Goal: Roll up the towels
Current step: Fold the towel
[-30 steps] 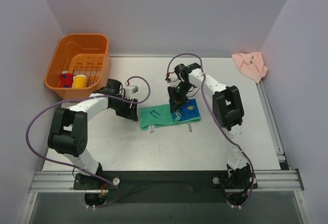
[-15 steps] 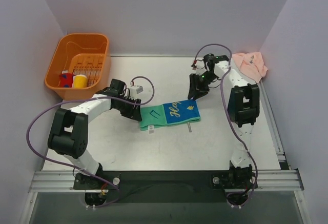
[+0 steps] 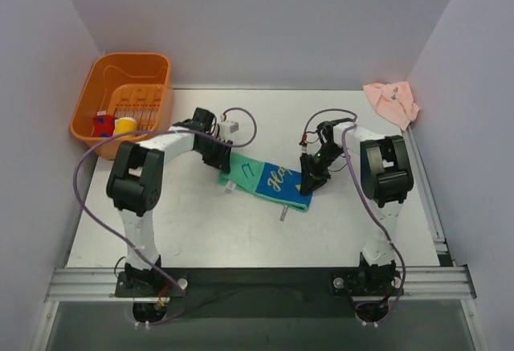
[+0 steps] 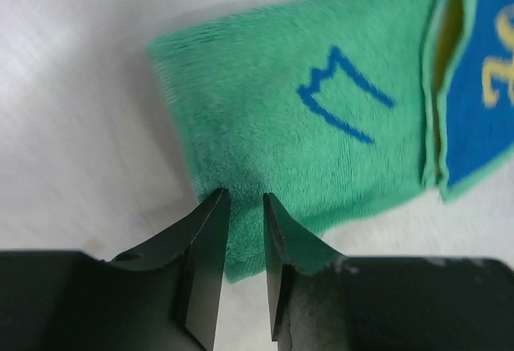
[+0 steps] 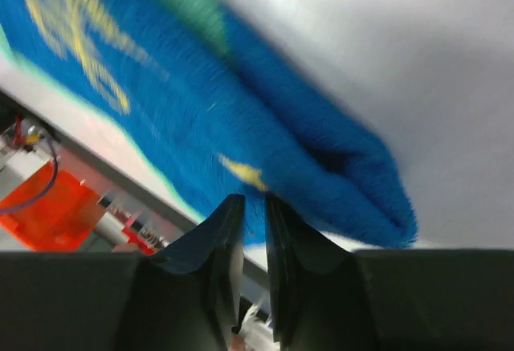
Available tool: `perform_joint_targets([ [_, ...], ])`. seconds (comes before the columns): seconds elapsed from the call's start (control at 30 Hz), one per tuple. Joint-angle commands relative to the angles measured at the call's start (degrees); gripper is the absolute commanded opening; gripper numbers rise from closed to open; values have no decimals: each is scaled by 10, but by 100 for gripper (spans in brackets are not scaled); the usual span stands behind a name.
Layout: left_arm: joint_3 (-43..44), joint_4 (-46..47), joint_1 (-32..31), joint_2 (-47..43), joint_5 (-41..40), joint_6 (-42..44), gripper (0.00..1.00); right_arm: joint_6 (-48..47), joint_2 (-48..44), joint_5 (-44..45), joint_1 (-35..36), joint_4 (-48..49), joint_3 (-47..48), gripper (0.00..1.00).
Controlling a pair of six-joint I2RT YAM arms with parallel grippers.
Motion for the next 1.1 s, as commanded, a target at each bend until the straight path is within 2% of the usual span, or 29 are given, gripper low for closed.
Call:
perform_joint_targets([
  [0.0, 117, 5, 9, 71, -38, 42, 35, 16, -86, -67, 19, 6, -75, 18],
  [0.03, 197, -19, 10, 113, -40, 51, 35, 14, -103, -88, 46, 7, -106, 24],
  [0.13, 319, -72, 15, 159, -26, 63, 46, -7, -176, -130, 89, 3, -126, 34],
  [0.2, 333, -83, 19, 135, -9, 57, 54, -5, -206, -134, 78, 2, -118, 37],
  [0.3, 291, -79, 27, 86, 16, 37, 57, -5, -203, -106, 25, 1, -86, 39],
  [0.43, 174, -50, 25, -5, 28, 14, 57, -5, -151, -54, -5, 4, -41, 39],
  [0.5, 121, -31, 20, -19, 31, 3, 57, -4, -113, -43, -3, 7, -16, 39],
  [0.7, 51, -8, 14, -9, 62, -54, 53, -1, -40, -46, -3, 11, -1, 37],
  [0.93, 39, 13, 11, 23, 75, -48, 50, -4, -31, -71, 47, 17, -72, 26],
  [1.07, 78, 13, 11, 60, 84, -30, 47, 2, -58, -97, 105, 25, -108, 29],
])
